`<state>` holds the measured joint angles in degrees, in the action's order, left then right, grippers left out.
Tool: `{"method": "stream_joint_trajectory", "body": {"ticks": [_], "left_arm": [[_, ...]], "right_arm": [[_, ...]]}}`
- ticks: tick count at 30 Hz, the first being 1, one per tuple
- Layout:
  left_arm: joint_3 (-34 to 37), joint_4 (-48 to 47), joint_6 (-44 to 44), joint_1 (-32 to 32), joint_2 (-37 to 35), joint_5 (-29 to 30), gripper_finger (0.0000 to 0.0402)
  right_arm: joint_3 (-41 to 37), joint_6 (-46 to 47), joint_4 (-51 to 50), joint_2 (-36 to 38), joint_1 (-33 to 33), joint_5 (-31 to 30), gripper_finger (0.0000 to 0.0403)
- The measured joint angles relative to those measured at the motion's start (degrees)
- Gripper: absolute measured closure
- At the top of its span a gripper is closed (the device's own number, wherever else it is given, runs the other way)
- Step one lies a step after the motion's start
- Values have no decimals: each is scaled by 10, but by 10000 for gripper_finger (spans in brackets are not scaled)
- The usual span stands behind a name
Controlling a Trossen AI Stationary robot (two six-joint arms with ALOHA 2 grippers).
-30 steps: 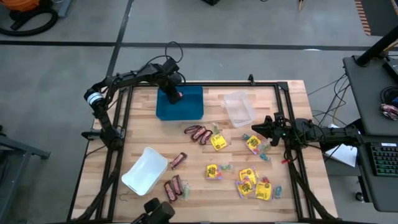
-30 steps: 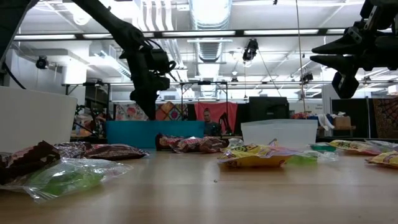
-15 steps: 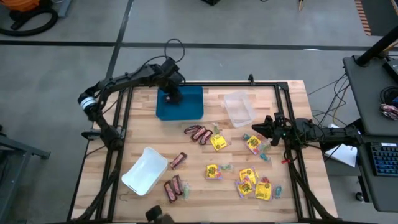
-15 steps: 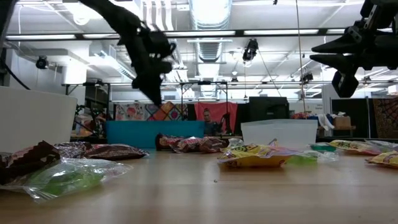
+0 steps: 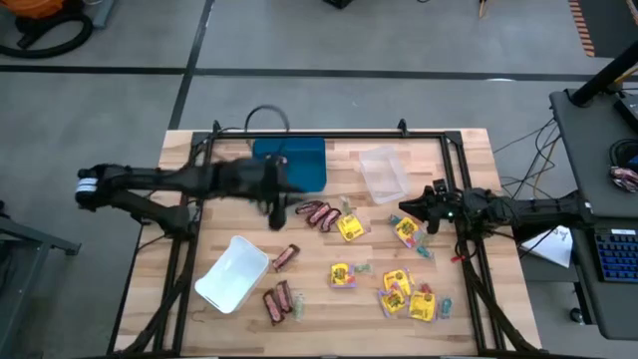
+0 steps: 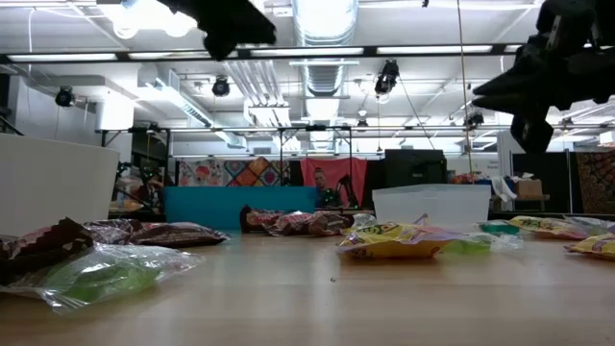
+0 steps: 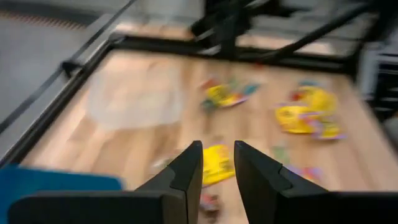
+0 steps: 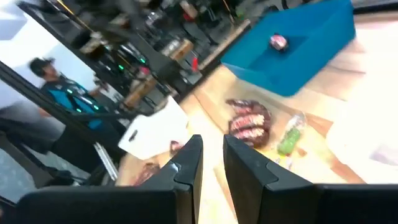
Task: Sort candy
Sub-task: Put the yellow candy into the transparent bin
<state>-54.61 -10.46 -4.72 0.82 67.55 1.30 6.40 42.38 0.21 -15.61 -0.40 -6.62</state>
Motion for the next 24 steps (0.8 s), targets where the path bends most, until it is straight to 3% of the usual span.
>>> {"method": "stream_joint_trajectory", "body": {"ticks": [5,9,18,24], "left_arm": [[74,100,-9,-99,-54,53,326],[124,160,-4,-142,-77,109,326],[178,192,-28,-155,-87,125,326],[195,198,-33,-156,-86,125,326]], "right_arm": [[51,25,-82,-86,0,-21,346],[108,43,-167,-152,0,-25,346],[239,120,-420,-286,0,-21,346],[298,141,-515,-361,0,28,346]]}}
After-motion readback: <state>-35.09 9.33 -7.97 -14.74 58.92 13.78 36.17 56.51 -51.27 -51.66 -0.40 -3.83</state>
